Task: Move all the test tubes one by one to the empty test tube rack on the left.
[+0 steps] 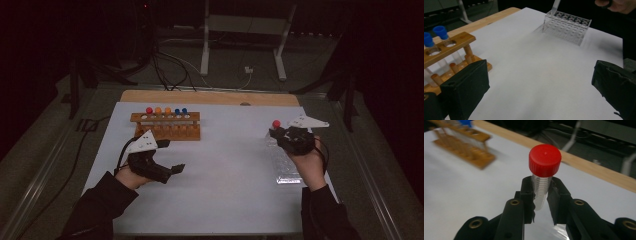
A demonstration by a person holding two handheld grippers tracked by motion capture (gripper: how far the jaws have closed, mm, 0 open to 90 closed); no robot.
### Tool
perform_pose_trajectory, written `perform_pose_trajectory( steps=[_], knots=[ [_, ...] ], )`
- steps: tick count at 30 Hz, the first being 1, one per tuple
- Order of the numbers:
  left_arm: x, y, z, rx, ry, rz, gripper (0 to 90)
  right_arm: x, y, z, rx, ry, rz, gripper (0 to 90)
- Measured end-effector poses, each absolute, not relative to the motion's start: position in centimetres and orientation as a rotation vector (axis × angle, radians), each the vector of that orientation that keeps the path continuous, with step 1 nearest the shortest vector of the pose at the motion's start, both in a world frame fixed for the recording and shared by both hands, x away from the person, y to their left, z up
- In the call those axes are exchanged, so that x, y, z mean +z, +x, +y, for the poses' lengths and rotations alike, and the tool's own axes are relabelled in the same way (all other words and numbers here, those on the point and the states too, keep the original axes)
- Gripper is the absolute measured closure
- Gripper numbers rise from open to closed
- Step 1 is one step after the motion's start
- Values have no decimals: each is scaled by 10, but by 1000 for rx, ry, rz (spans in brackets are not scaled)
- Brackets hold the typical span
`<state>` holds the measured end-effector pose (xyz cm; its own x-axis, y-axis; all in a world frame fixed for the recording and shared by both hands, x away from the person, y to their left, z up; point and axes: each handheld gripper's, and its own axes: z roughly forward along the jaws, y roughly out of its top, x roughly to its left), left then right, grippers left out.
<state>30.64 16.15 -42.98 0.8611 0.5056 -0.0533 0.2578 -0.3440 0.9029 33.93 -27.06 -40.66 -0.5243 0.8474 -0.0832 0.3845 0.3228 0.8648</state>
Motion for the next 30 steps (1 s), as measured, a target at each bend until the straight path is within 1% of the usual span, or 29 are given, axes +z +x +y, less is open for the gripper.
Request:
perform_pose_trajectory(
  steps=[7,16,23,25,27,28,30],
  knots=[
    [-424,311,149,256,1950,536,20,-423,321,-223,1146,940,2193,753],
    [-414,319,119,237,1967,476,25,-440,303,-179,1176,818,2341,753],
    [-409,321,92,214,1973,413,103,-445,297,-160,1205,770,2398,753],
    [-410,322,84,223,1979,395,161,-445,296,-157,1209,755,2404,754],
    [-411,322,77,221,1992,379,180,-445,295,-155,1218,748,2414,754],
    [-412,323,74,219,1996,371,219,-445,295,-154,1219,743,2416,754],
    [-414,323,69,209,1999,358,265,-445,295,-152,1223,743,2424,753]
  ],
)
